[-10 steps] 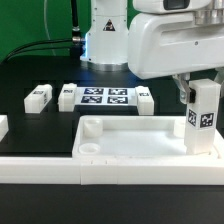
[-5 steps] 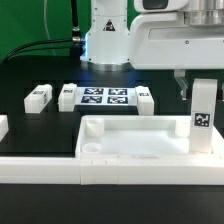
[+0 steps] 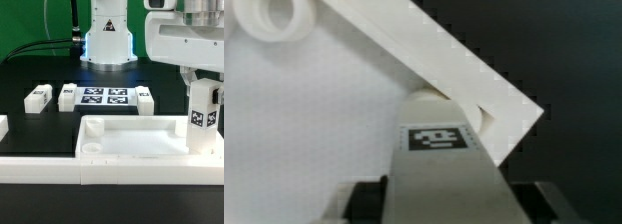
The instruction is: Assemble desk
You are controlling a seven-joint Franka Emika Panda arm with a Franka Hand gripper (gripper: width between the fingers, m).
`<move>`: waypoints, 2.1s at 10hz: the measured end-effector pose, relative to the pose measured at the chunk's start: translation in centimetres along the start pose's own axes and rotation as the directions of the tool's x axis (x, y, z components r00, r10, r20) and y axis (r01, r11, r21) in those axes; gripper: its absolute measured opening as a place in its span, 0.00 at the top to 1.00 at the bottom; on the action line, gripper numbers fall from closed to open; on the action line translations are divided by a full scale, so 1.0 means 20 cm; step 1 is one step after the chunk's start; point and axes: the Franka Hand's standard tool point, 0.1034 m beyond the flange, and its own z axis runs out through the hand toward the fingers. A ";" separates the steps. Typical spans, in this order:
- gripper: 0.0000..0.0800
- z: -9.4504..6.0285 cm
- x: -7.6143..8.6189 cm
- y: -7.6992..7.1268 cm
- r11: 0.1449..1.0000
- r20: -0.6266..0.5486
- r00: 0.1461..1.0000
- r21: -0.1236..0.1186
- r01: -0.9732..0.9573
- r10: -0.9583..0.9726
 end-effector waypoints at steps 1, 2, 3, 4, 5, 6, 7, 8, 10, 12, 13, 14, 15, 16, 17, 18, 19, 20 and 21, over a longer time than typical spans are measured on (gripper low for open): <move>0.64 0.00 0.00 0.00 0.999 0.006 0.999 -0.007 -0.040 0.040; 0.64 0.00 0.00 0.00 1.000 0.005 1.000 -0.005 -0.025 0.025; 0.64 0.00 0.00 0.00 1.000 0.006 1.000 -0.006 0.024 -0.024; 0.37 0.01 0.00 0.00 0.997 0.006 0.997 -0.008 0.073 -0.073; 0.37 0.00 0.00 0.00 0.989 0.006 0.989 -0.006 0.148 -0.148; 0.23 0.00 0.00 0.00 0.965 0.006 0.965 -0.006 0.261 -0.261; 0.20 0.00 0.00 0.00 0.928 0.006 0.928 -0.005 0.371 -0.371; 0.20 0.00 0.00 0.00 0.889 0.006 0.889 -0.004 0.458 -0.458; 0.19 0.00 0.00 0.00 0.826 0.006 0.826 -0.004 0.563 -0.563; 0.19 0.00 0.00 0.00 0.703 0.003 0.703 -0.015 0.711 -0.711; 0.19 0.00 0.00 -0.01 0.618 0.001 0.618 -0.036 0.786 -0.786; 0.19 0.00 -0.01 -0.01 0.531 0.003 0.531 -0.047 0.846 -0.847; 0.19 0.00 -0.01 -0.01 0.439 0.008 0.440 -0.048 0.897 -0.898; 0.19 0.00 -0.01 -0.01 0.381 0.012 0.382 -0.048 0.923 -0.924; 0.19 0.00 0.00 -0.01 0.290 0.017 0.292 -0.052 0.956 -0.956; 0.19 0.01 0.01 0.00 0.230 0.020 0.231 -0.051 0.972 -0.973; 0.19 0.01 0.02 0.01 0.174 0.023 0.176 -0.051 0.983 -0.984; 0.35 0.01 0.02 0.01 0.175 0.023 0.176 -0.051 0.983 -0.984; 0.35 0.01 0.02 0.01 0.177 0.023 0.178 -0.051 0.983 -0.984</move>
Offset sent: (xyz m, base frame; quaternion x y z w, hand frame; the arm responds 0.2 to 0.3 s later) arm 0.0074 -0.0106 -0.0007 -0.0319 0.0225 -0.1221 0.9917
